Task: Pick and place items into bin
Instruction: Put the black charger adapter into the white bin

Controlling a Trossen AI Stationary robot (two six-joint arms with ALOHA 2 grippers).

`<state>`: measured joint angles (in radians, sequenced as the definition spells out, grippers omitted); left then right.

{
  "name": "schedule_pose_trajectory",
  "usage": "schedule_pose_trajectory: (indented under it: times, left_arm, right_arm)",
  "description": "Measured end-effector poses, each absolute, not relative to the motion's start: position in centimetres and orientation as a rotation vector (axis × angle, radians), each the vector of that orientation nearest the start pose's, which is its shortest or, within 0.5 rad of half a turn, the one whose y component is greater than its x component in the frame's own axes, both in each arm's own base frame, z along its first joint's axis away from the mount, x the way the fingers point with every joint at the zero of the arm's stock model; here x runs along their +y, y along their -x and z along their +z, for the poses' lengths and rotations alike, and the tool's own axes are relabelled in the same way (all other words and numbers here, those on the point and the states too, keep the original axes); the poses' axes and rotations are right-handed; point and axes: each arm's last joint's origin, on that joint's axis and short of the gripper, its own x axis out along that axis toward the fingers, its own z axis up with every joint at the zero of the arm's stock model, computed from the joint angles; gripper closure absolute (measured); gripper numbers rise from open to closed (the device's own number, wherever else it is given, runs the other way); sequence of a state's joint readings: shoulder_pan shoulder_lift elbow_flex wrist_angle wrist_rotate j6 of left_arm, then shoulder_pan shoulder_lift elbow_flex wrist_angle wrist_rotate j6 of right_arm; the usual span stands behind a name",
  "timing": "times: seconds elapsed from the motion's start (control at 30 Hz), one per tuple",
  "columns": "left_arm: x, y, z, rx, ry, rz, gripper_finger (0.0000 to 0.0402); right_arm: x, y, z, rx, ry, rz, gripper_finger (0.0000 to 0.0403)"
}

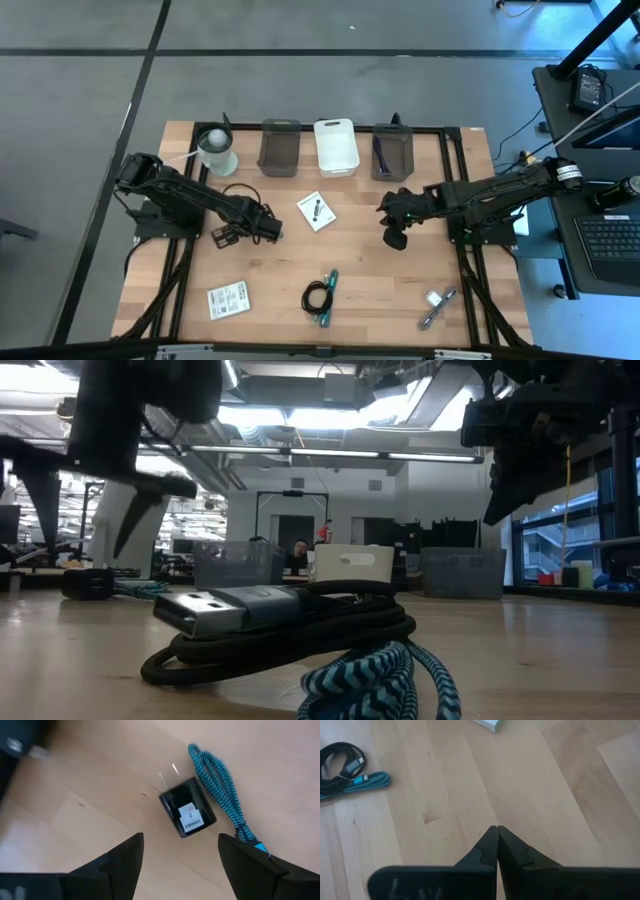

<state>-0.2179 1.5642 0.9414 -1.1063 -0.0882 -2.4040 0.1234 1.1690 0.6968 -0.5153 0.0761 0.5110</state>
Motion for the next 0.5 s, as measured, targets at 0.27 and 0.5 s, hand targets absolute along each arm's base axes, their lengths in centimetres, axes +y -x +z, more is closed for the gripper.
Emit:
schedule_pose_trajectory:
  times: [0.27,0.5]
  left_arm:
    - [-4.2,-22.7,16.1,0.78,1.493,1.796,0.0154]
    - [-4.2,-22.5,15.0,0.837,1.543,1.755,0.0155]
  right_arm:
    - [2.4,-21.4,20.8,0.969,-0.372,-0.206,0.0394]
    - [2.4,-21.4,20.8,0.969,-0.379,-0.209,0.0394]
